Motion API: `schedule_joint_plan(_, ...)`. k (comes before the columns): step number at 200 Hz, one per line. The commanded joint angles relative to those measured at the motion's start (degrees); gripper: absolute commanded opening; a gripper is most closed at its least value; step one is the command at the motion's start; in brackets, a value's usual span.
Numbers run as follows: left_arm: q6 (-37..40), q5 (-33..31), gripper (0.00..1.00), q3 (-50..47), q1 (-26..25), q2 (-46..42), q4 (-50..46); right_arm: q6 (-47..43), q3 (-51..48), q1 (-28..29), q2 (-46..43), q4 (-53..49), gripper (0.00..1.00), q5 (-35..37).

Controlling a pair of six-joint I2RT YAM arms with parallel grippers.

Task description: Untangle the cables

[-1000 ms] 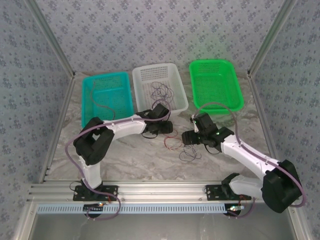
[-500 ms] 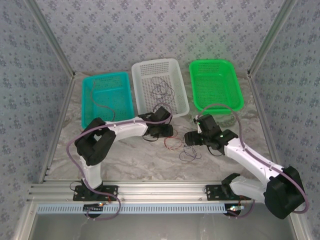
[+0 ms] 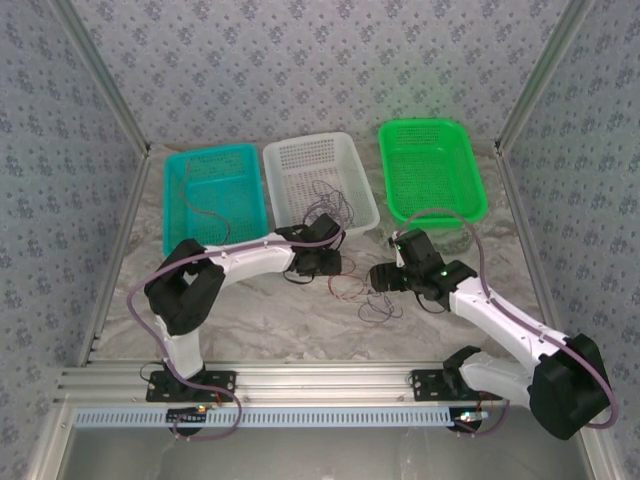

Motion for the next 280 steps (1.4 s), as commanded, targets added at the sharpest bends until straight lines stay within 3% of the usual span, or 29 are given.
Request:
schedule_joint_plan(1,0.62,-1.54,0.58,0.41,-0.34,-1.59,-4.03,0.1,-1.02,-0.51,0.16,0.6,0.82,-0.13)
schedule_joint_plan(46,0.88,-9.62,0.64,0.96,-3.15,-5.5,-6.65,0.26,-0.81,-1.51,2.49,3.45,0.83,-0.54)
schedule_joint_plan(74,-1.06,-11.84,0.64,0.0,-5.54,-7.35,-6.89,-1.04,2.9,-3.49,7.29,6.29,0.78,-4.63)
schedule_joint_plan(97,-3.5,-10.19,0.63,-2.31,-6.19,-8.19,-7.02,-3.52,8.43,-4.6,14.05,5.81,0.68,-10.31)
schedule_joint_plan(132,-6.36,-8.45,0.6,-7.79,-6.57,-10.22,-4.66,-4.93,13.78,-3.63,23.13,6.29,0.64,-15.08)
schedule_joint_plan(250,-2.7,-6.68,0.6,-9.51,-7.29,-8.44,-1.57,0.6,27.89,1.48,39.69,11.94,0.62,-14.85)
schedule_joint_plan(280,-3.35,-2.01,0.6,-10.38,-4.74,-6.52,1.96,0.52,29.5,2.05,40.86,12.33,0.62,-14.98)
